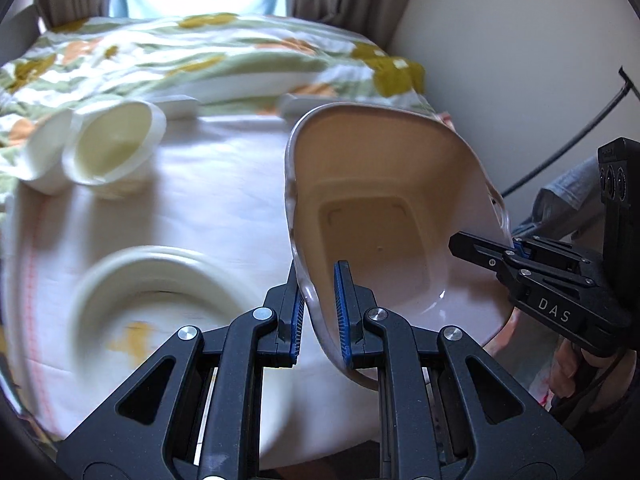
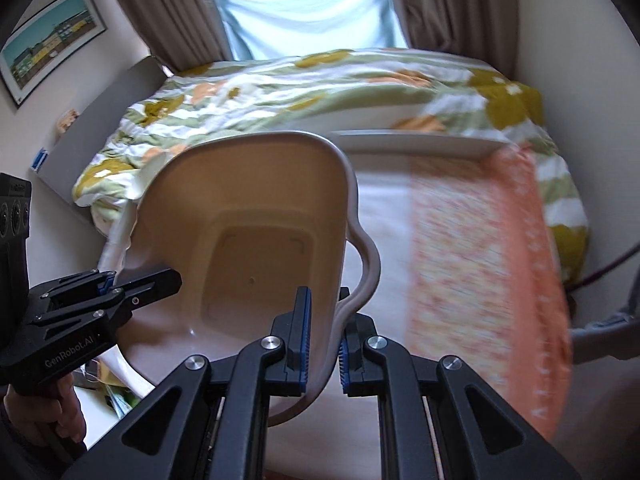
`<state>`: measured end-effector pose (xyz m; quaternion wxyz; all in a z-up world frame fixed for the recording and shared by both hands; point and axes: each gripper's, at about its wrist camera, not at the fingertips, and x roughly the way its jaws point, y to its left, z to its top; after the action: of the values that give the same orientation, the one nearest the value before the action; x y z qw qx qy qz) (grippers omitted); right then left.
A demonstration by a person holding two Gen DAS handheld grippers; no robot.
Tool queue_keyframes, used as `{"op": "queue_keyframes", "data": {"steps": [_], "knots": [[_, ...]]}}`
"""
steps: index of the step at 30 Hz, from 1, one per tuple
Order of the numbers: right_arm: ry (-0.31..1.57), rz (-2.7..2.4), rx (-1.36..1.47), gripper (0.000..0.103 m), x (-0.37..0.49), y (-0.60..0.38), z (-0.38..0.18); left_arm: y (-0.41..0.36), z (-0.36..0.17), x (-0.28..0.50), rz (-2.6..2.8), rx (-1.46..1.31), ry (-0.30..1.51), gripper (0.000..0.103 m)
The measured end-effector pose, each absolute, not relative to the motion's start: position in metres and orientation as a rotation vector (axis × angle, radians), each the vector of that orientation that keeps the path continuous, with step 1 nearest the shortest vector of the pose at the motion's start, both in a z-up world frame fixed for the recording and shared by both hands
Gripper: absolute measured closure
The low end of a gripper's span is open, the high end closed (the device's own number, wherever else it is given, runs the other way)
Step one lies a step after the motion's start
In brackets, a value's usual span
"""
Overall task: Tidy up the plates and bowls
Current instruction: 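Lift and carry the pink dish with the left gripper toward the orange runner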
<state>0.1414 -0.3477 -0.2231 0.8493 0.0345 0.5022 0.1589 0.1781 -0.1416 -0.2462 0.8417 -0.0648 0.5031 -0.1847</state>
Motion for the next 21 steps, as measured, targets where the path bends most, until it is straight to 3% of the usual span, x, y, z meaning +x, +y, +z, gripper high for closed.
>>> {"op": "queue_keyframes", "data": {"steps": [7, 21], "knots": [[1.123, 0.295, 0.106, 0.092, 0.151, -0.413, -0.268, -0.207, -0.292, 0.183, -0.393, -0.116, 1.131, 0.09], [1.148, 0.309, 0.125, 0.092, 0.155, -0.426, -0.297, -0.222, -0.318, 0.188, -0.381, -0.084, 1.162, 0.09]]}}
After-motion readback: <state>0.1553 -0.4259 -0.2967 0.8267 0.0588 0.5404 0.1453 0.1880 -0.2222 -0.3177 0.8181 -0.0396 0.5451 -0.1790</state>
